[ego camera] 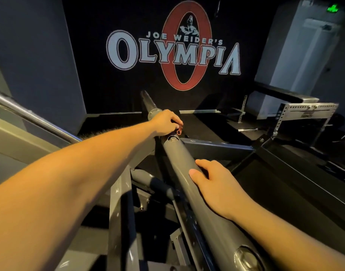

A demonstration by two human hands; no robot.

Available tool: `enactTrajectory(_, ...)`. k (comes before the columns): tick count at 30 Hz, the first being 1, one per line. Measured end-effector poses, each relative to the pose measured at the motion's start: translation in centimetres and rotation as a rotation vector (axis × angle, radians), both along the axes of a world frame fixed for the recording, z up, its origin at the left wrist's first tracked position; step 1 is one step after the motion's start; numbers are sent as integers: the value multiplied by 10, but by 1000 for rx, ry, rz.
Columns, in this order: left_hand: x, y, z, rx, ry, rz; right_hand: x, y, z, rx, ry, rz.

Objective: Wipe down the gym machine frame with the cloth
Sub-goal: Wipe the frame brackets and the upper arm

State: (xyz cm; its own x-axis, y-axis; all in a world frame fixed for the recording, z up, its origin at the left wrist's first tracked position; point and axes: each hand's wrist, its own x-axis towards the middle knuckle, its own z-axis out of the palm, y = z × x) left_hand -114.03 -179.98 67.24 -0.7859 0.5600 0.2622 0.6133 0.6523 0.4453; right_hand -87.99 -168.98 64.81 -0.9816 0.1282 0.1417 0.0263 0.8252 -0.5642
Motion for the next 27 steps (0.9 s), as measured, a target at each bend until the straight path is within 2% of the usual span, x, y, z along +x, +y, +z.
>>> enactTrajectory(6, 22, -14, 12, -44, -71, -120, 4, -4, 5, 18, -11, -48)
enactTrajectory(16, 96, -22, 11, -6, -25, -207, 13, -7, 11, -14, 26, -172)
enactTrajectory(20, 132, -36, 7, 107, -74, -248, 31, -7, 18, -150, -34, -171)
enactTrajectory(27, 203, -37, 8, 87, -30, -337, 59, 20, 36, -468, -113, -250)
